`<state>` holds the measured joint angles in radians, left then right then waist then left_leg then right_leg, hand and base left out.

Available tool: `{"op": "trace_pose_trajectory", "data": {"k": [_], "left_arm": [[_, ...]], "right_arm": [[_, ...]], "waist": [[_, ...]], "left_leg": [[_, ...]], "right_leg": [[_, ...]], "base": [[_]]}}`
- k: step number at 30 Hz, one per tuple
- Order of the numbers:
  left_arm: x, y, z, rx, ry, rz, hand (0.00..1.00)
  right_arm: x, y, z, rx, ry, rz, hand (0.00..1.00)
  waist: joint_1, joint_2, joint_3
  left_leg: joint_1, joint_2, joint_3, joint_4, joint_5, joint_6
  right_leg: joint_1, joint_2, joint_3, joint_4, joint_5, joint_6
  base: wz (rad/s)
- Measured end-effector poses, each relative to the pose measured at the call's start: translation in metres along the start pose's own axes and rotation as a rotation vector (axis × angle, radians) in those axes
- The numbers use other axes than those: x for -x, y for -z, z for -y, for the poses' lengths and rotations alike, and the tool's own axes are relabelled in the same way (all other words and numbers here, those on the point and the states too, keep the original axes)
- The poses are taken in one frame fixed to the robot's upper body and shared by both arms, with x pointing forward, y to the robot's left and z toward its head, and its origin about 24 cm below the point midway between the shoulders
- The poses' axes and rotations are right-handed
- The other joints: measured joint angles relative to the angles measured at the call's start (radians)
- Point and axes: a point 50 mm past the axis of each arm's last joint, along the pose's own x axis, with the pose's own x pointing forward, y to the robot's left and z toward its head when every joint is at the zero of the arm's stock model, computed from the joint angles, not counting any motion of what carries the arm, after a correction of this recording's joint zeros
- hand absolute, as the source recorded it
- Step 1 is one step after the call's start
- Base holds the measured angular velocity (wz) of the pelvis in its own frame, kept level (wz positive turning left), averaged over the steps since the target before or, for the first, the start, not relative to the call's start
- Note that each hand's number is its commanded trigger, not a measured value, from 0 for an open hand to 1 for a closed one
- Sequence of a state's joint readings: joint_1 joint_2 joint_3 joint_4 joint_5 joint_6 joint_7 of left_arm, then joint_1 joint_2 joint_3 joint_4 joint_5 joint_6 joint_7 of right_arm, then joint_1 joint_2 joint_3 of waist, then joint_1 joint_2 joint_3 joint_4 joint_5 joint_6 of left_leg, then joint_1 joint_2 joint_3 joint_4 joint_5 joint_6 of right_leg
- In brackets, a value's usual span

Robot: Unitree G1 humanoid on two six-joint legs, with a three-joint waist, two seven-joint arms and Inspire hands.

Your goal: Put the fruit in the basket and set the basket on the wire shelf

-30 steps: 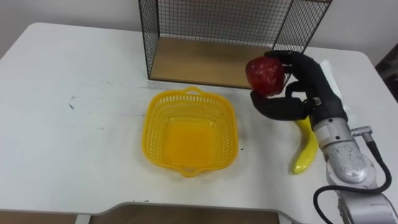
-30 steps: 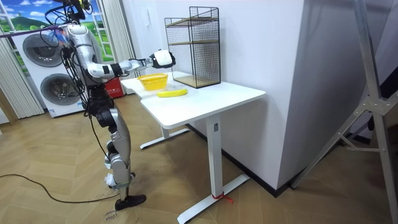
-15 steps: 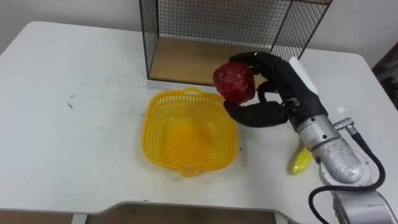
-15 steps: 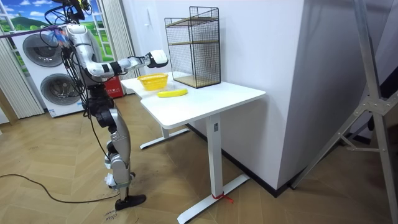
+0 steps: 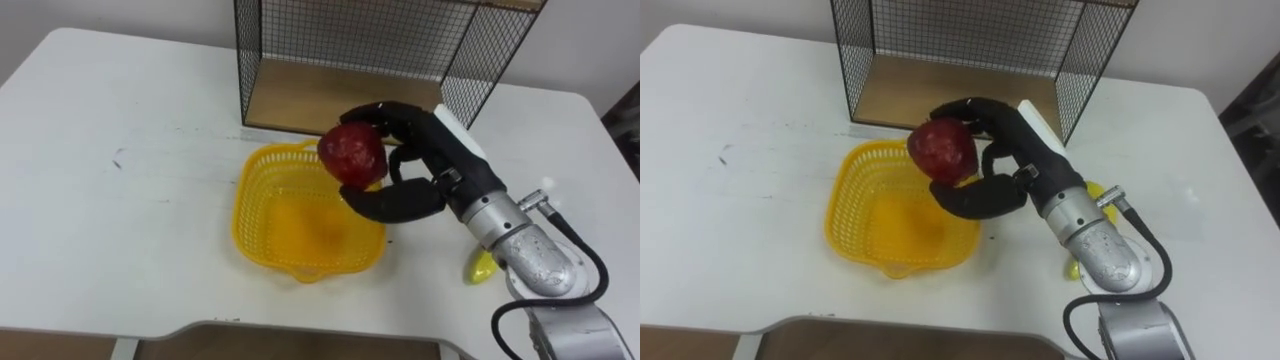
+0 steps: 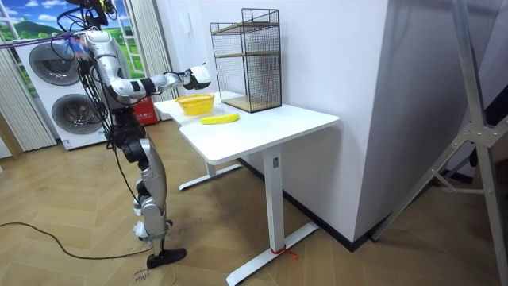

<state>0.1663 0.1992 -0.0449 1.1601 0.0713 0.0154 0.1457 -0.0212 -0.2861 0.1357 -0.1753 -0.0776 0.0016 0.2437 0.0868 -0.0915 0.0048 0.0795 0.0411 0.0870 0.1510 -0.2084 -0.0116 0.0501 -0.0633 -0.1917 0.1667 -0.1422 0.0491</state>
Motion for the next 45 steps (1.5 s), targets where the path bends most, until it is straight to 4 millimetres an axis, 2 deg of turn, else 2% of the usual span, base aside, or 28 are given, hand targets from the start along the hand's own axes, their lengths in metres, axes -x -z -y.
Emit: {"op": "trace_pose_trajectory", "data": {"k": [22,37,40,44,45], "left_arm": [[0.000,0.001,0.000,-0.001,-0.001,-0.006,0.00],[0.000,0.004,0.000,-0.004,0.000,-0.013,0.00],[0.001,0.007,0.002,-0.004,0.004,-0.020,0.00],[0.004,0.020,0.005,0.020,0.004,-0.055,0.00],[0.005,0.022,0.006,0.035,0.003,-0.062,0.00]], "right_arm": [[0.000,-0.001,0.000,-0.002,0.005,0.003,0.00],[0.001,0.000,0.005,-0.010,0.096,0.001,0.00],[0.002,0.000,0.012,-0.005,0.149,-0.001,0.00],[0.007,0.002,0.029,0.007,0.296,-0.008,0.00],[0.009,0.002,0.036,0.019,0.343,-0.012,0.00]], "waist": [[0.003,0.003,0.0010],[-0.007,0.004,0.0021],[-0.020,0.008,0.0042],[-0.037,0.014,0.0017],[-0.050,0.017,0.0007]], "left_leg": [[0.002,0.000,0.006,0.000,0.000,0.000],[0.001,0.000,0.007,0.000,0.000,0.000],[0.001,0.000,0.007,0.000,0.000,0.000],[0.001,0.000,0.008,0.001,0.000,0.000],[0.000,0.000,0.007,0.001,0.000,0.000]], "right_leg": [[0.000,0.000,0.004,0.000,0.000,0.000],[0.000,0.001,0.005,0.000,0.000,0.000],[0.000,0.001,0.004,0.001,0.000,0.000],[0.000,0.000,0.003,0.001,0.000,0.000],[0.000,0.000,0.002,0.001,0.000,0.000]], "base": [[0.00],[0.00],[0.00],[0.00],[0.00]]}}
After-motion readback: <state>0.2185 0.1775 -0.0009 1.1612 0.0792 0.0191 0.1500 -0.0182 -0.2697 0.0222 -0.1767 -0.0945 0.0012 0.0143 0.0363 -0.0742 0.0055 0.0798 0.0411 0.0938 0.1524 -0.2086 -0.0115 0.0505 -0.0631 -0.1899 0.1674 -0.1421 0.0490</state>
